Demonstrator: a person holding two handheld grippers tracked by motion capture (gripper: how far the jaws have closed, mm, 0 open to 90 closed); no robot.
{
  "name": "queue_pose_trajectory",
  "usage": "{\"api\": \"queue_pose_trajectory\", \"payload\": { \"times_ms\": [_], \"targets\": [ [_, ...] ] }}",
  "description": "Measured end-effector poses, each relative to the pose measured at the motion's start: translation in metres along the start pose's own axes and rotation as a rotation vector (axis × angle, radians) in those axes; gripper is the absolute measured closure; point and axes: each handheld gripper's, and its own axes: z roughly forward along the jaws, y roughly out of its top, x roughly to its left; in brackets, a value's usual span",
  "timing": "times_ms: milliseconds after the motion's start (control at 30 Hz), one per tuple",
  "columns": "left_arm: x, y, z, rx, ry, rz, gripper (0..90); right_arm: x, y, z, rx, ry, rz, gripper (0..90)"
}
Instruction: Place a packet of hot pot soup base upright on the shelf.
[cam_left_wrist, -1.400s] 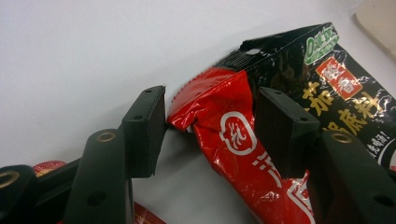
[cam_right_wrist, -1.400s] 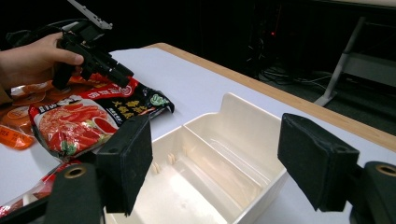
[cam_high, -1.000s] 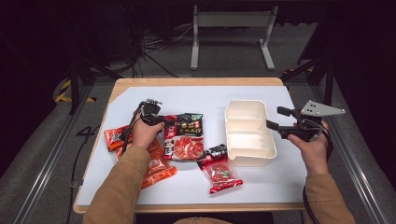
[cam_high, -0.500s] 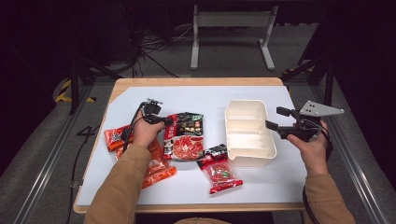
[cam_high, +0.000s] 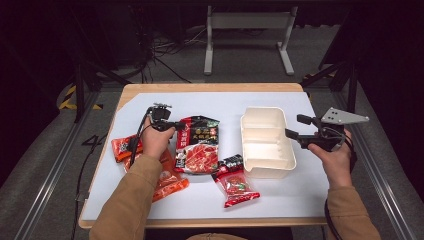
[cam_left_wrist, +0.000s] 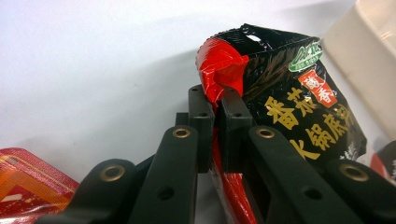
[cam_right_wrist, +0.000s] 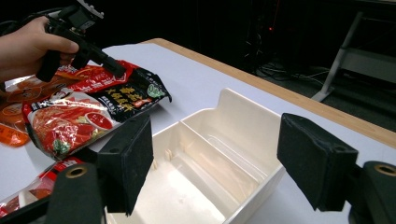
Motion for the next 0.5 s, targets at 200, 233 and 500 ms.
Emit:
{"api": "queue_pose_trajectory", "payload": {
  "times_ms": [200, 233, 500],
  "targets": [
    [-0.012, 0.005, -0.016, -0.057, -0.004, 0.016, 86.4, 0.000, 0.001, -0.002, 0.002, -0.006, 0.003, 27.7],
    [-0.014, 0.005, -0.019, -0.068, -0.010, 0.019, 86.4, 0.000, 0.001, -0.002, 0.001, -0.007, 0.003, 27.7],
    [-0.039, 0.009, -0.045, -0.156, -0.026, 0.086, 87.1, 0.003, 0.005, -0.003, 0.001, 0.002, 0.001, 28.1]
  ]
}}
